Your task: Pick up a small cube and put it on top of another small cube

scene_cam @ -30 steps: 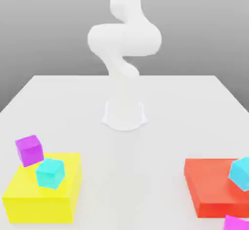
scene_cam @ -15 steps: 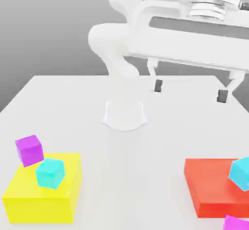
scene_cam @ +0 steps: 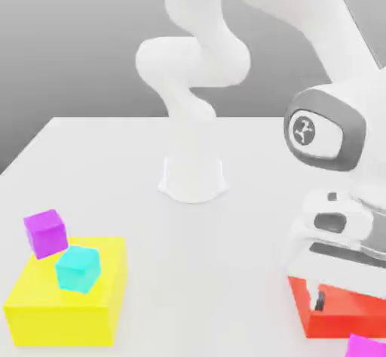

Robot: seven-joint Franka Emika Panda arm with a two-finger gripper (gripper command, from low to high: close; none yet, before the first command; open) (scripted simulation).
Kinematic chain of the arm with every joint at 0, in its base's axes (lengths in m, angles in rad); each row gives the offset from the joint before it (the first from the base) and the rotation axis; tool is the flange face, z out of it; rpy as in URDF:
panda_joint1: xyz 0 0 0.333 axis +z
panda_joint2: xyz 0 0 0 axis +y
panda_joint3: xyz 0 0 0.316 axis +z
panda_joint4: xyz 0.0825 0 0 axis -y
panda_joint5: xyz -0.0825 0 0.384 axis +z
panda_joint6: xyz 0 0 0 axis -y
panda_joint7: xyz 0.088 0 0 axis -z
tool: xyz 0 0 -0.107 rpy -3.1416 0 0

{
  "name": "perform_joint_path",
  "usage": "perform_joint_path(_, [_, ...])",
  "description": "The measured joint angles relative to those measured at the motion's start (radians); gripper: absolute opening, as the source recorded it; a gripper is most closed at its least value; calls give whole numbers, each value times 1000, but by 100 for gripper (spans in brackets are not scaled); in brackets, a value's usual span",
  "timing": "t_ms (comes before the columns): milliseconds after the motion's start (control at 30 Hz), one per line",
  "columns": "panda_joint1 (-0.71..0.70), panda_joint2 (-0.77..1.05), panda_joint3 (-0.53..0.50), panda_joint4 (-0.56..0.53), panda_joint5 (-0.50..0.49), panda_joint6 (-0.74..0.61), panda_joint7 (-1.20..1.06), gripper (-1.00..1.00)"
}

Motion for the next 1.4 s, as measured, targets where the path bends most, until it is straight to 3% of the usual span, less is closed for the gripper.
perform_joint_path(167, [57,164,-40,35,-26,101,71,0])
perform_joint_path(200, [70,194,-55,43,-41,122,82,-100])
perform_joint_path(467, [61,171,-43,37,-26,108,72,-100])
perform_joint_path(633, [24,-14,45,-32,104,14,79,-100])
perform_joint_path(800, [45,-201,114,-129,245,-40,213,-100])
perform_joint_path(967, [105,-349,160,-228,315,-91,405,-100])
perform_joint_path(1200, [139,-235,120,-267,195,38,542,-100])
perform_joint_path(1233, [144,-220,114,-269,180,52,552,100])
perform_joint_path(1400, [144,-220,114,-269,180,52,552,100])
